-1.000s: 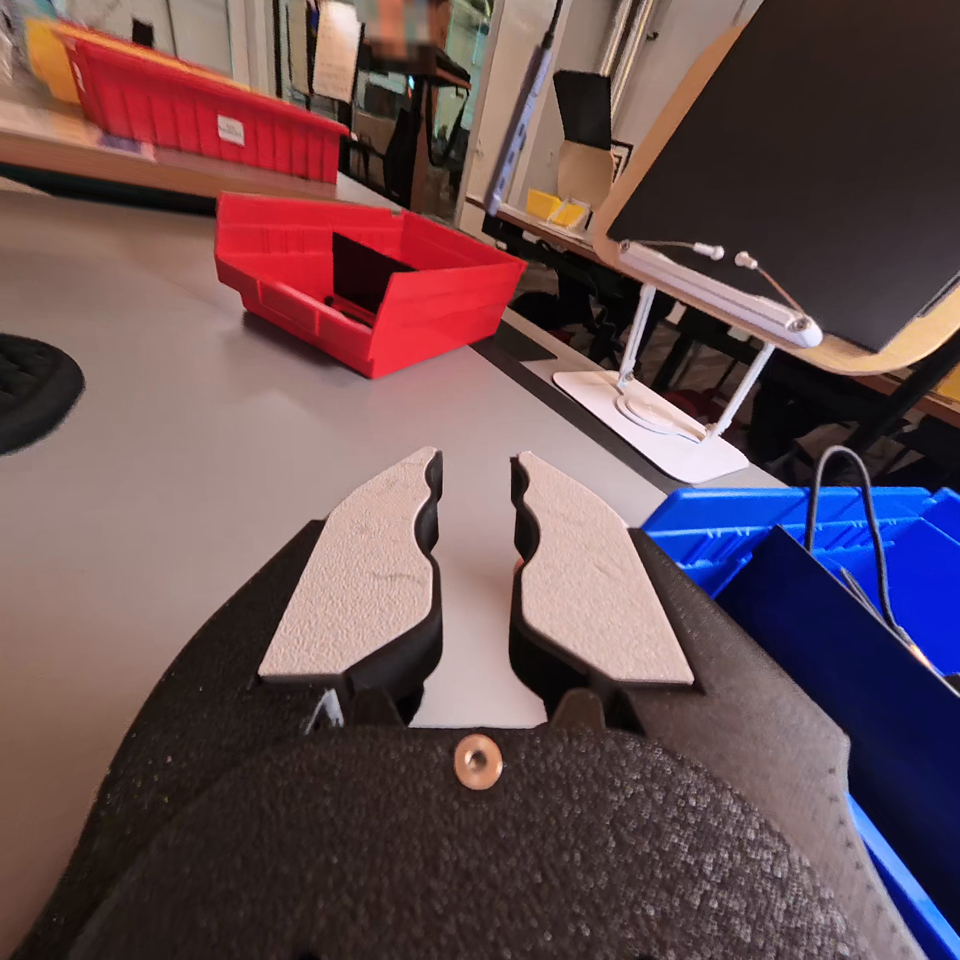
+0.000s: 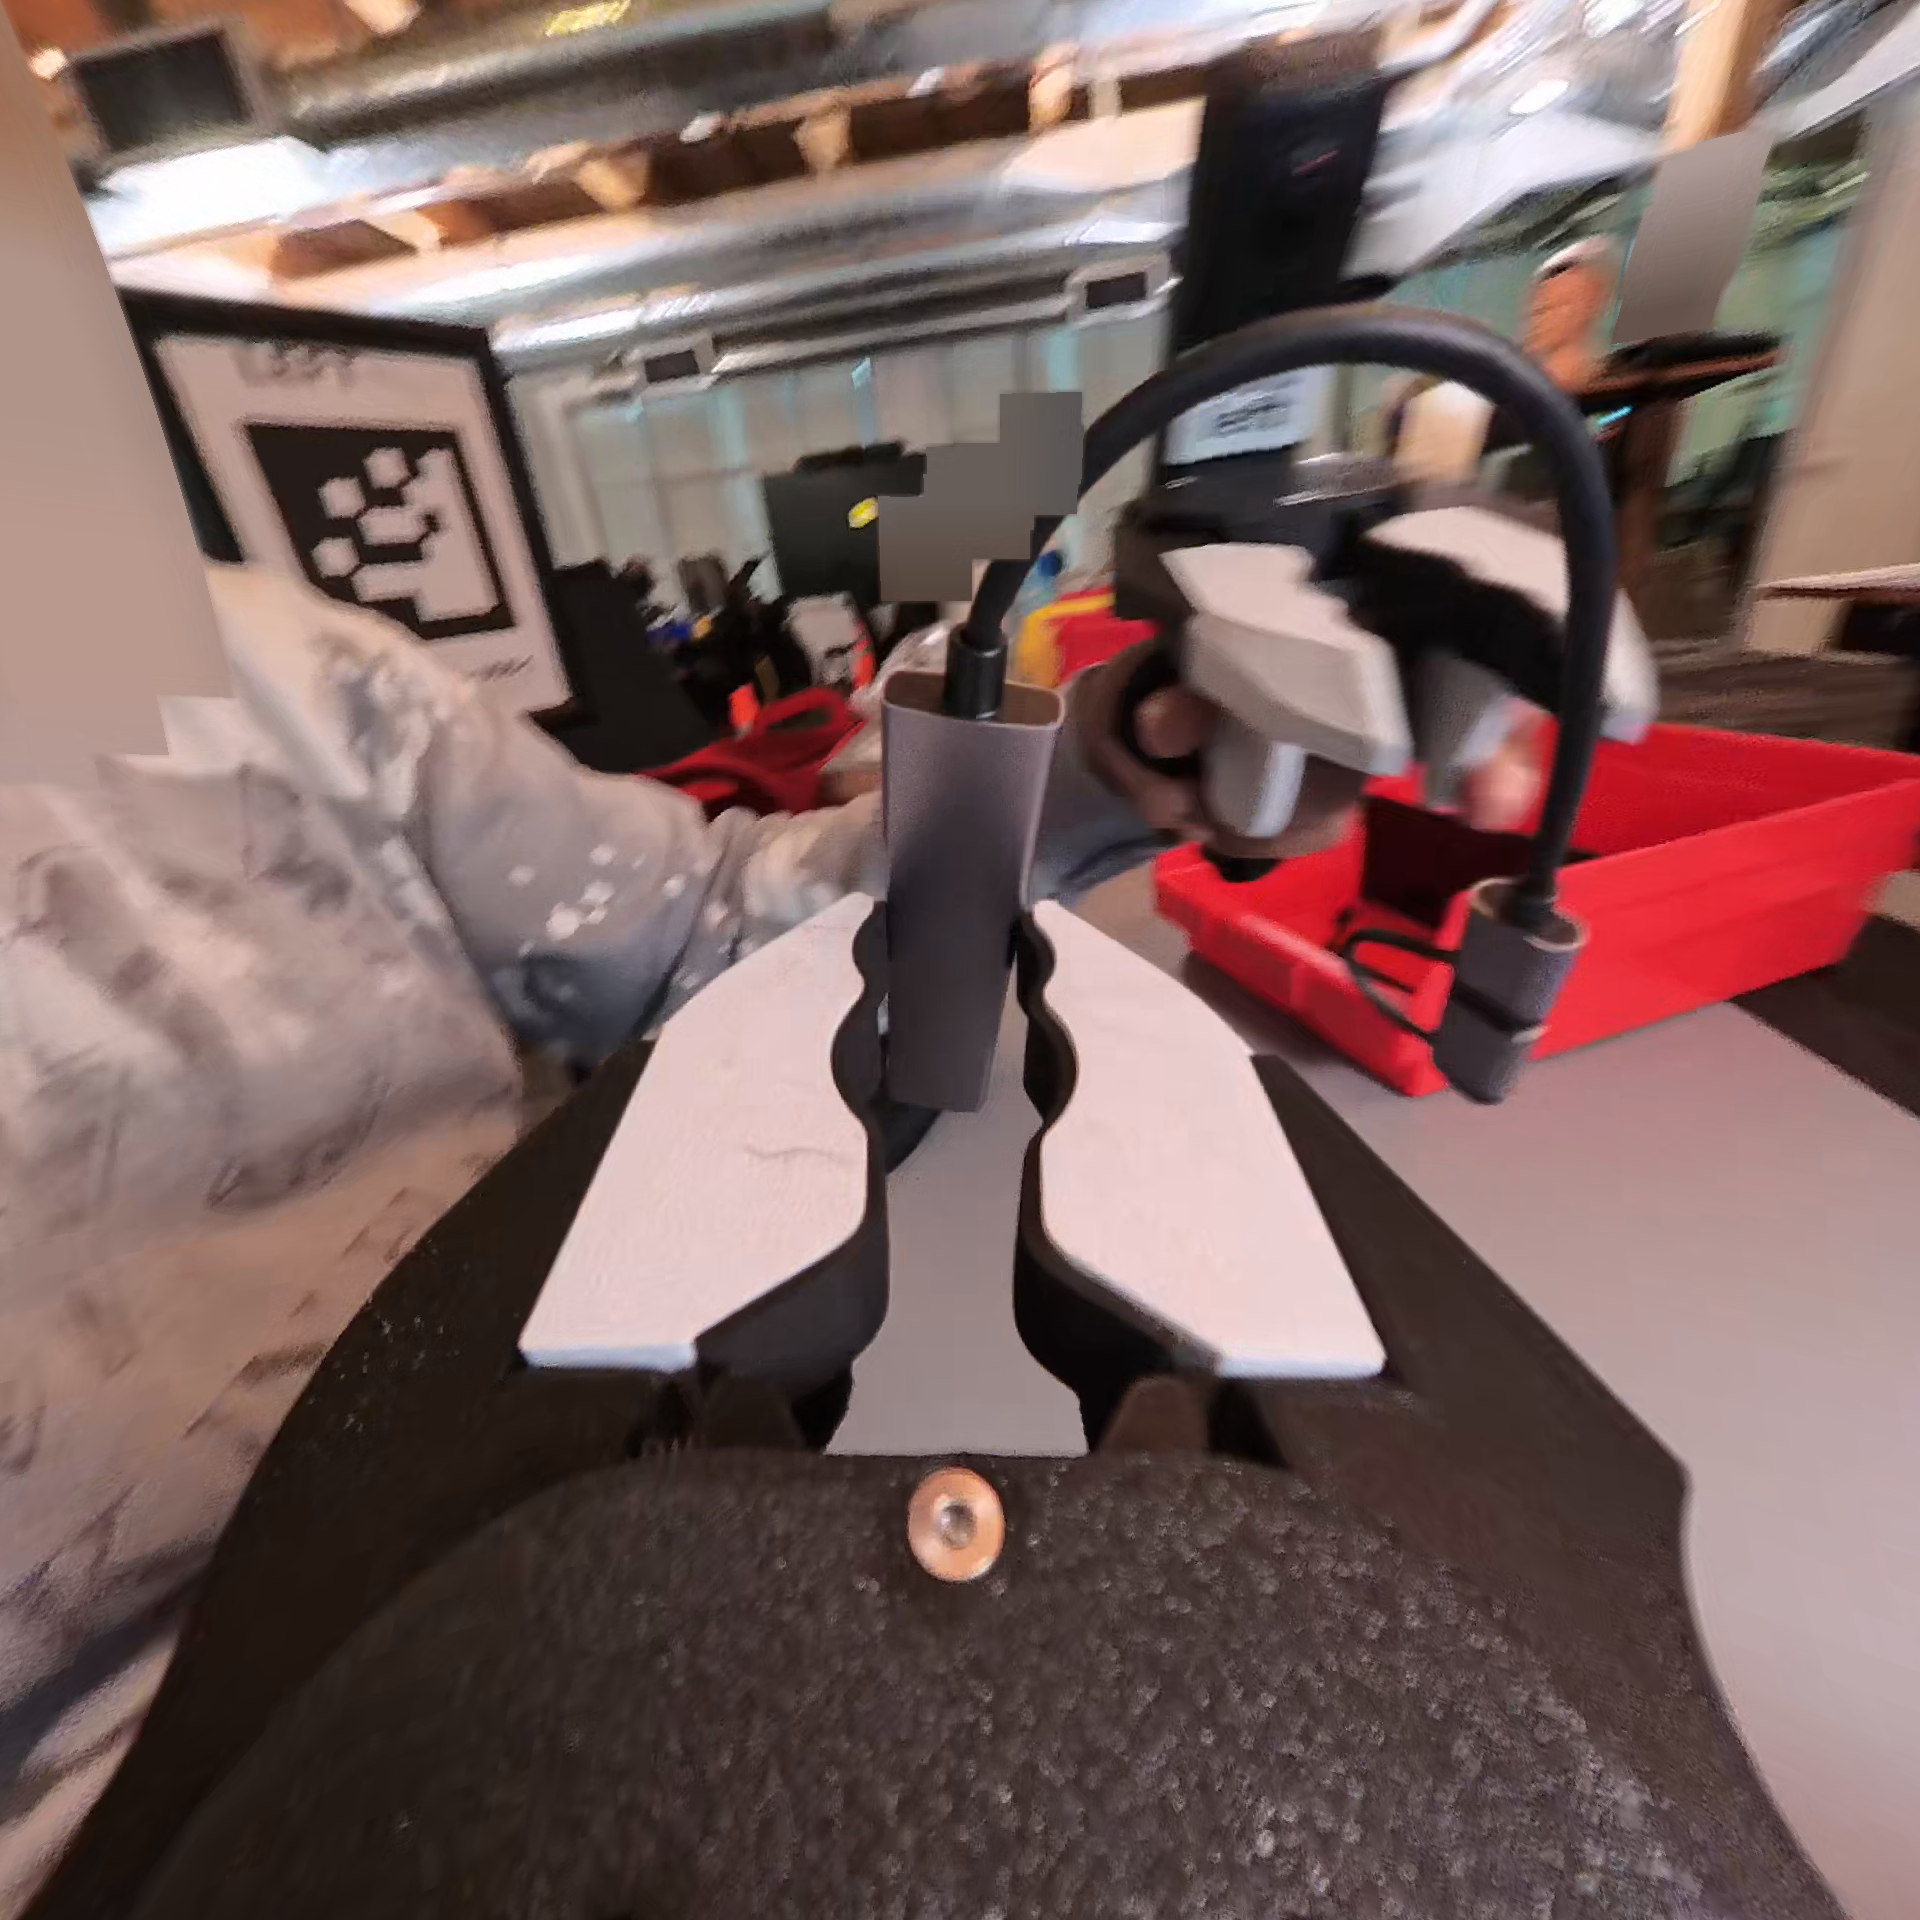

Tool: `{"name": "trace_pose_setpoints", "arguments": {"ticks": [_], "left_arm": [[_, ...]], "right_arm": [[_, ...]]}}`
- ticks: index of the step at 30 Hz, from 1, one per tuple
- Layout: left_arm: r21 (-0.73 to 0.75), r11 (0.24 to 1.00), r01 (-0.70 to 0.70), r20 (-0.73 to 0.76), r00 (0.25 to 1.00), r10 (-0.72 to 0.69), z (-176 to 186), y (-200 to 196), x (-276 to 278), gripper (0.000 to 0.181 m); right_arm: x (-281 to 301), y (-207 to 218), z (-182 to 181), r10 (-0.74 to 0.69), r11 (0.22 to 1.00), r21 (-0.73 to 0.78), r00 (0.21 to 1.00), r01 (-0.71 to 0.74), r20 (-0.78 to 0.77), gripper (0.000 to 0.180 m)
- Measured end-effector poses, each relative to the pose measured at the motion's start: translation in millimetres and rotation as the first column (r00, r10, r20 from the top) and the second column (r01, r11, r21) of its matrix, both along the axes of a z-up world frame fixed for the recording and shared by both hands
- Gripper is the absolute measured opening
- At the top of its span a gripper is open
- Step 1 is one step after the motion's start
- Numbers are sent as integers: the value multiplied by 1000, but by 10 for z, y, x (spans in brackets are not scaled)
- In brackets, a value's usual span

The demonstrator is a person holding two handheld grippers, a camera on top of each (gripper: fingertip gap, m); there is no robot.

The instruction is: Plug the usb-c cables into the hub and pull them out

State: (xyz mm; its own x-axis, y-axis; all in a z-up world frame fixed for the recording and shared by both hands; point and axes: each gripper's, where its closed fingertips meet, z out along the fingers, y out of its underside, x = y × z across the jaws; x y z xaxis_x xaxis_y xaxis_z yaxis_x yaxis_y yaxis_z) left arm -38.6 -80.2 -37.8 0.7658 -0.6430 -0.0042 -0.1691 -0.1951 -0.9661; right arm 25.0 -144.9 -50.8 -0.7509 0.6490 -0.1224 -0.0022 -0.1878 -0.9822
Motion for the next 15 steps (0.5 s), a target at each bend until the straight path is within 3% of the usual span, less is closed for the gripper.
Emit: {"name": "trace_pose_setpoints", "arguments": {"ticks": [4,7,11,15], "left_arm": [[89,995,-41,-70,996,48,175,-161,33,35],[97,995,-39,-90,995,48,25,-235,248,36],[200,953,-227,34,974,225,-203,-172,361,33],[201,938,-284,-38,954,297,-419,-125,407,32]], "right_arm": [[-127,411,180,-238,967,-96,971,236,-14,23],[-179,649,257,-363,918,-169,932,359,8,23],[-220,757,240,-435,869,-238,899,435,53,23],[-240,651,156,-458,856,-232,886,461,70,23]]}}
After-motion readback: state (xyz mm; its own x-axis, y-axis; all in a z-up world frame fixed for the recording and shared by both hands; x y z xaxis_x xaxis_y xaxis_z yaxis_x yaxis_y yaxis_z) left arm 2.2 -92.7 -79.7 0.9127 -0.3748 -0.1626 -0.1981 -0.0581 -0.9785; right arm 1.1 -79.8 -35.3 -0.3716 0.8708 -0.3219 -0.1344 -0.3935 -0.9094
